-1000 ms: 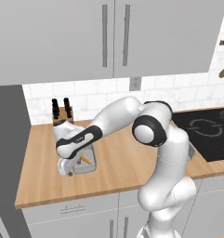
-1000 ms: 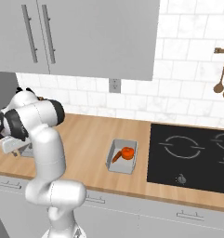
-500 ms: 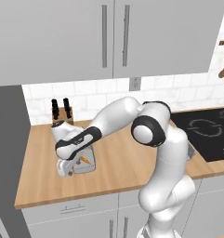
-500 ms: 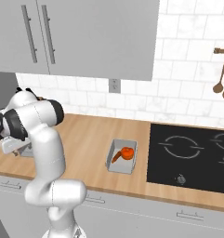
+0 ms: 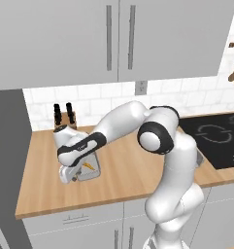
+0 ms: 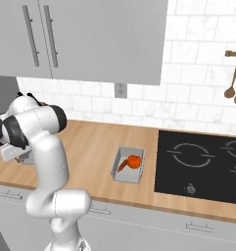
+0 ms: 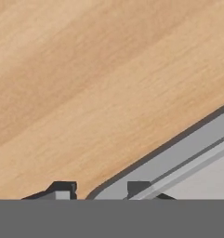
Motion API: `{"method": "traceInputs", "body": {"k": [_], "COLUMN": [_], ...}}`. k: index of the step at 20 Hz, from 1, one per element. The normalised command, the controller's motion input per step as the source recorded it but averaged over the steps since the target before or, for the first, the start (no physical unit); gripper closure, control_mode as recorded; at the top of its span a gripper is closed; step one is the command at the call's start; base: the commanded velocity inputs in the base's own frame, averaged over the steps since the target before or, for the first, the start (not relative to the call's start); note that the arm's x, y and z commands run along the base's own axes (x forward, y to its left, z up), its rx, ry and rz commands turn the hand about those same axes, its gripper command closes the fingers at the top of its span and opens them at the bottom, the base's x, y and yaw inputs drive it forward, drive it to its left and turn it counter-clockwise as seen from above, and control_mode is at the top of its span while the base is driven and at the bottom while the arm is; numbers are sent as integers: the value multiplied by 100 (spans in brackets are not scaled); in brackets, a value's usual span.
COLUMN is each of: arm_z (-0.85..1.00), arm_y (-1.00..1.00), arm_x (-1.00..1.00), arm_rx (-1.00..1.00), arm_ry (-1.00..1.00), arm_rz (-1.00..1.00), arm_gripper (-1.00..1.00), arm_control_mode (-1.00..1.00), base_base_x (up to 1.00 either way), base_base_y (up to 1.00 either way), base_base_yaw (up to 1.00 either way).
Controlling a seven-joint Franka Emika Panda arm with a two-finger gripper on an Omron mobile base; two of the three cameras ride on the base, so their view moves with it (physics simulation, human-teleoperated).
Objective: Take the meat container that has the shrimp and place it on the second highest rack of the freezer. Then take the vegetable container that has the squash and carrot and place it on the highest rack of the freezer.
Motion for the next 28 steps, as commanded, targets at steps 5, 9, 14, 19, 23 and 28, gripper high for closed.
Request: {"method": "traceInputs", "body": {"k": [5, 9, 14, 19, 23, 28], "arm_z": [1, 24, 37, 57, 62, 60], "arm_y": [-2, -31, -38, -90, -71, -39], "arm_x": [0, -11, -25, -52, -27, -30], "arm_rx": [0, 2, 1, 6, 3, 2], "arm_ry": [0, 2, 0, 0, 0, 2], "arm_rz": [0, 2, 2, 1, 0, -13], "arm_gripper": [100, 100, 100, 100, 100, 100], "arm_control_mode": [-100, -100, -100, -100, -100, -100], "base_base_x": [0, 0, 0, 0, 0, 0], "base_base_y": [0, 0, 0, 0, 0, 0], "base_base_yaw": [0, 0, 0, 0, 0, 0]}}
